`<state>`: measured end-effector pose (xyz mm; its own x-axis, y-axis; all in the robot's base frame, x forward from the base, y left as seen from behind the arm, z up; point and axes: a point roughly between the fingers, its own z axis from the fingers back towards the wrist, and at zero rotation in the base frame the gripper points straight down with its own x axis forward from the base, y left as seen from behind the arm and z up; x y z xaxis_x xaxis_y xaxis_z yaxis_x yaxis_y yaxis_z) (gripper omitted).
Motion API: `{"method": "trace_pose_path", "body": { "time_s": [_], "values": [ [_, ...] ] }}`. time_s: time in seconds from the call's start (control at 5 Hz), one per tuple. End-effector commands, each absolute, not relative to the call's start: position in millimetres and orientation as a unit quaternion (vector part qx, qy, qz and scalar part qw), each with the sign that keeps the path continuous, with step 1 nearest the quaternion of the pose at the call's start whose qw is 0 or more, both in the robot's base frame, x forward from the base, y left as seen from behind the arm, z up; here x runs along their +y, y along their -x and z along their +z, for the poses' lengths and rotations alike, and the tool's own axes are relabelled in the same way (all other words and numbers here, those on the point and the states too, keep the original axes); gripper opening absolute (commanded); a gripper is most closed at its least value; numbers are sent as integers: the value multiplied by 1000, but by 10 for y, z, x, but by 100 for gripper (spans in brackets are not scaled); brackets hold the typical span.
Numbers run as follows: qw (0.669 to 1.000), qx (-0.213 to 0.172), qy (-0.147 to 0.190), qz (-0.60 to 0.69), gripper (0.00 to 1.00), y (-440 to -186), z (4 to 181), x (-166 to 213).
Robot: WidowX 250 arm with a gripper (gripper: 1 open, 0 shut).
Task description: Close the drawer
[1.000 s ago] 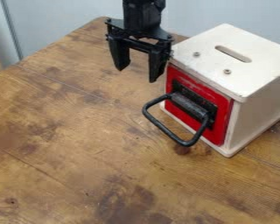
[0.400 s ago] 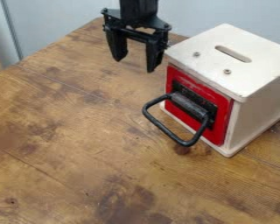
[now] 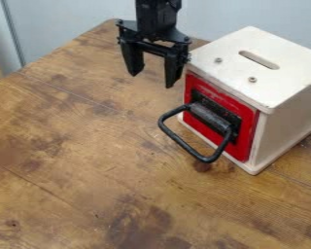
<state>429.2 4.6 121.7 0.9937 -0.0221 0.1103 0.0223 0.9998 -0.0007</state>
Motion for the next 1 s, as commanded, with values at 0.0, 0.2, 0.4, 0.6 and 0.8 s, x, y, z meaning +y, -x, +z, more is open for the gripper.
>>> {"method": "trace_pose_path", "body": {
  "time_s": [0.0, 0.2, 0.4, 0.6, 0.8],
  "values": [
    [997, -82, -1, -5, 100, -4337, 1428, 110],
    [996, -92, -2, -5, 100, -4341, 1466, 103],
    [995, -97, -3, -4, 100, -4339, 1561, 102],
    [995, -104, -2, -2, 100, -4336, 1656, 100],
    [994, -106, -1, -3, 100, -4325, 1724, 93]
  ]
}}
